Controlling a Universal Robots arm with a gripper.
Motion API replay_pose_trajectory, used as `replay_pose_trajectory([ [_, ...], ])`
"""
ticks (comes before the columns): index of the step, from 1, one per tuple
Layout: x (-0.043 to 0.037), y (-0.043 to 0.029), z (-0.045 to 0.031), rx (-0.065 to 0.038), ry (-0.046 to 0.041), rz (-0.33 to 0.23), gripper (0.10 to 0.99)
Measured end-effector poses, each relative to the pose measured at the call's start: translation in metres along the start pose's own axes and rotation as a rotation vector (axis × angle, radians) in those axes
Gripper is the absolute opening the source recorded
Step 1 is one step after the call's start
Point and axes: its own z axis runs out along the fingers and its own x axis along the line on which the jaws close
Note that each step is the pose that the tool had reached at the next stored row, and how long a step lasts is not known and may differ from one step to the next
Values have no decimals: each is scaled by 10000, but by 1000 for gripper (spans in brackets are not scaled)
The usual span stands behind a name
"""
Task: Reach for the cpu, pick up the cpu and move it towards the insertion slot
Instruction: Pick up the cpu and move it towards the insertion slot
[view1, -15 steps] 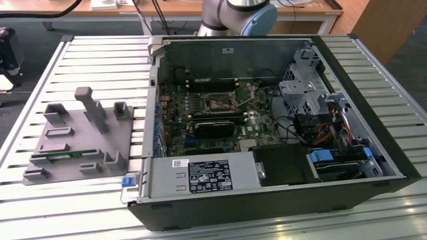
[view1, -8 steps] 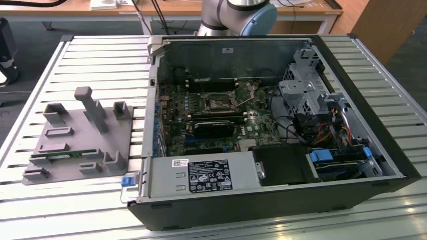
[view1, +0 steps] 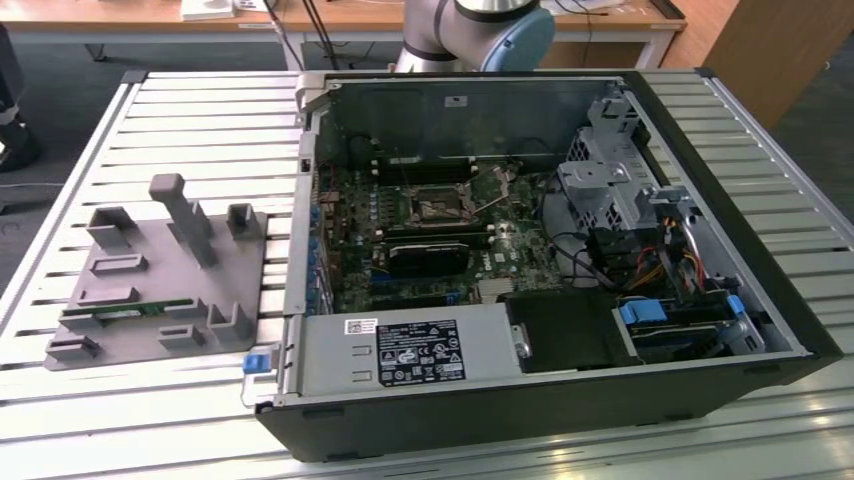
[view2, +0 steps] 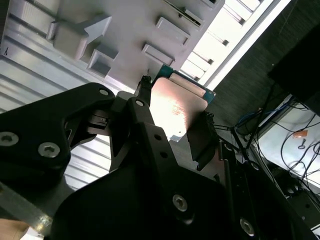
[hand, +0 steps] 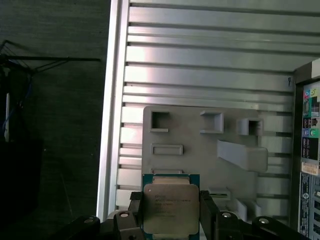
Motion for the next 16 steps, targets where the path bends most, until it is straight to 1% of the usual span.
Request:
replay_pose_trajectory([
  [6,1,5,-103,-1,-1,0,537],
  [16,4,13,-304,0,-1,0,537],
])
